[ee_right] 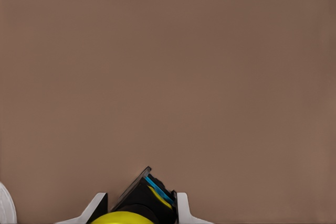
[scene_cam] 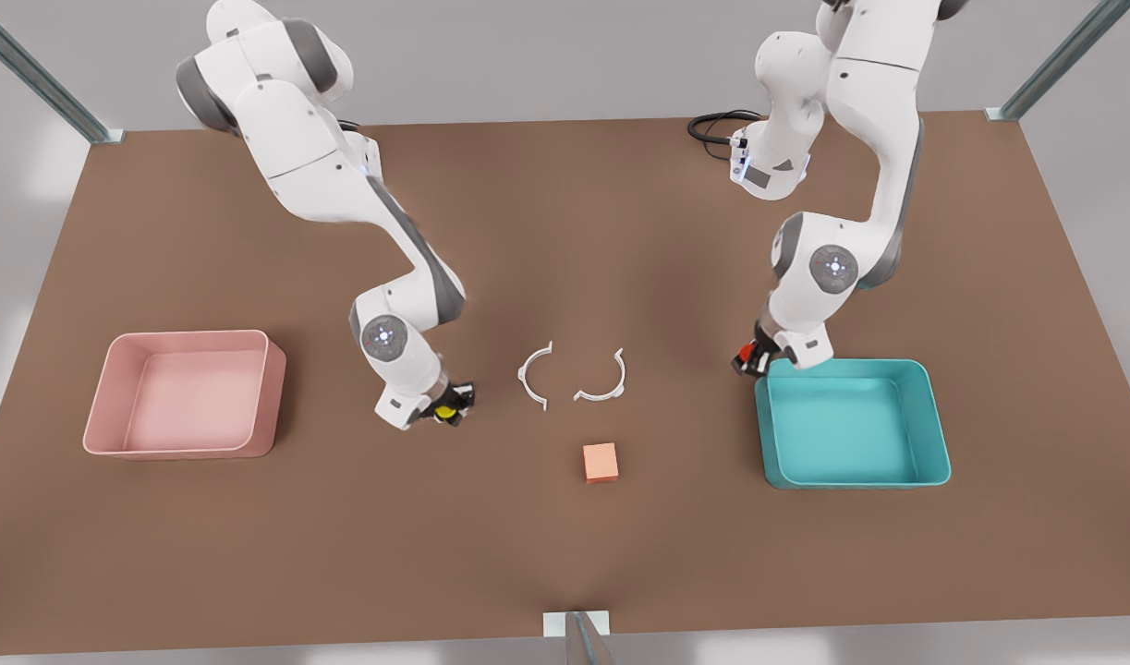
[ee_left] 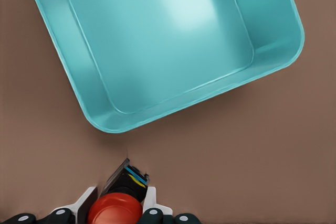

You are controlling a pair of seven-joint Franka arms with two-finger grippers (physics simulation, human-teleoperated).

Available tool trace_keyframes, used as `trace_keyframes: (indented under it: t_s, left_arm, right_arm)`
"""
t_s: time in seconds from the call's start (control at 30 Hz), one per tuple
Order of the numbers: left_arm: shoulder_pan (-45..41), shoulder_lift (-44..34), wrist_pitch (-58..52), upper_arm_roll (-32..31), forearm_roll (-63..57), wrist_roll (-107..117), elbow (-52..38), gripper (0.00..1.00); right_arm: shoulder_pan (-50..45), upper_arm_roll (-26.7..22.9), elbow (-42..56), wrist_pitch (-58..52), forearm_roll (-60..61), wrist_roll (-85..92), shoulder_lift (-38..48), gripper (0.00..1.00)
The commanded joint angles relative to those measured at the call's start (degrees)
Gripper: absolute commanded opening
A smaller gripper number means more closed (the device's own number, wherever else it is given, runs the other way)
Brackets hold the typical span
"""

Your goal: Place the red button in the blue storage box with the left arm, and place the yellow button in the pink storage box with the right arm

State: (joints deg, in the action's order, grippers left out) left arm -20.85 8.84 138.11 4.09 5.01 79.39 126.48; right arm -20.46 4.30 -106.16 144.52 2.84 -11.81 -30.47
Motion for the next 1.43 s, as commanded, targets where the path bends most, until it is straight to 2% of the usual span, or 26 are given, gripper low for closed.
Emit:
trace_keyframes:
  t_s: [0.0,0.13,0.27,0.33,0.47,0.53,0.57,0.6,0.67,0.73,0.8,0.83,0.87,0.9,0.97,1.0,1.07,1.17,1.23,1.3,1.4]
  left_arm:
    - [0.5,-1.7,-9.0,0.1,-0.1,-1.9,-0.6,0.55]
    - [7.0,-4.6,-16.6,0.5,-2.1,-13.2,-0.8,0.54]
    - [11.6,-3.4,-18.4,2.6,-3.9,-23.9,-3.6,0.54]
    - [14.7,-0.2,-18.4,2.8,-4.3,-27.6,-7.5,0.54]
    - [18.8,11.4,-18.3,2.9,-4.4,-32.1,-19.1,0.54]
    - [18.6,15.3,-17.5,2.8,-4.4,-31.6,-19.9,0.57]
    - [18.6,17.3,-15.8,2.8,-4.3,-31.5,-20.1,0.59]
    - [18.7,18.8,-15.2,2.8,-4.3,-31.4,-21.4,1.0]
    - [18.6,19.0,-15.2,2.8,-4.3,-31.4,-21.6,1.0]
    - [18.6,17.8,-17.8,2.7,-4.3,-32.3,-23.6,1.0]
    - [16.7,12.2,-28.7,2.5,-4.3,-42.3,-28.3,1.0]
    - [16.5,10.8,-35.0,2.4,-4.3,-49.7,-34.3,1.0]
    - [16.1,10.2,-39.5,0.4,-3.9,-58.2,-40.5,1.0]
    - [16.3,7.1,-41.3,-0.2,-3.9,-68.5,-41.8,1.0]
    - [16.5,-2.2,-47.0,-0.1,-3.9,-83.9,-41.3,1.0]
    - [15.9,-3.9,-48.9,-0.1,-4.2,-82.3,-42.0,1.0]
    - [15.7,-4.6,-54.0,-1.1,-4.3,-79.9,-43.9,1.0]
    - [14.9,-4.9,-54.5,-1.1,-4.3,-79.2,-43.9,1.0]
    - [14.6,-4.9,-54.6,-1.1,-4.3,-79.0,-43.9,1.0]
    - [14.5,-4.9,-54.8,-1.0,-4.3,-79.1,-43.9,1.0]
    - [14.6,-4.7,-54.8,-0.9,-4.3,-79.3,-43.9,1.0]
  right_arm:
    - [2.2,0.0,0.0,-5.4,-0.5,5.2,2.1,0.5]
    - [10.1,0.3,-0.5,-11.7,-0.5,12.3,6.3,0.49]
    - [14.9,0.3,-1.1,-14.3,-0.6,16.7,8.2,0.5]
    - [18.8,0.3,-1.0,-18.2,-2.2,18.0,9.7,0.5]
    - [26.3,0.3,-2.5,-20.3,-2.2,26.9,12.5,0.5]
    - [30.7,0.4,-4.2,-20.2,-2.2,32.2,13.3,0.5]
    - [32.2,0.4,-4.8,-20.3,-2.2,33.5,13.5,0.5]
    - [34.2,0.4,-5.1,-20.3,-2.2,36.0,13.9,0.51]
    - [36.5,0.4,-5.7,-20.1,-2.2,39.3,13.9,0.51]
    - [39.0,0.3,-6.3,-19.4,-2.2,42.3,13.5,0.51]
    - [41.0,0.3,-6.4,-20.1,-2.4,44.1,13.4,0.51]
    - [41.9,0.3,-6.4,-20.1,-3.3,44.3,13.4,0.58]
    - [42.1,0.3,-6.4,-20.3,-3.3,44.4,13.4,0.94]
    - [41.9,0.4,-5.7,-21.1,-3.3,44.1,13.5,1.0]
    - [40.8,1.4,-0.4,-23.8,-3.3,44.0,13.4,1.0]
    - [40.8,1.5,-0.3,-23.8,-3.3,43.9,13.4,1.0]
    - [40.3,6.2,7.7,-28.1,-3.3,41.9,13.5,1.0]
    - [27.6,7.7,22.4,-46.6,-7.9,19.3,15.4,1.0]
    - [28.2,10.6,19.9,-49.2,-7.8,10.4,24.5,1.0]
    - [25.8,7.5,19.4,-53.3,-7.9,8.3,24.3,1.0]
    - [25.9,6.7,25.1,-52.7,-7.8,7.9,19.4,1.0]
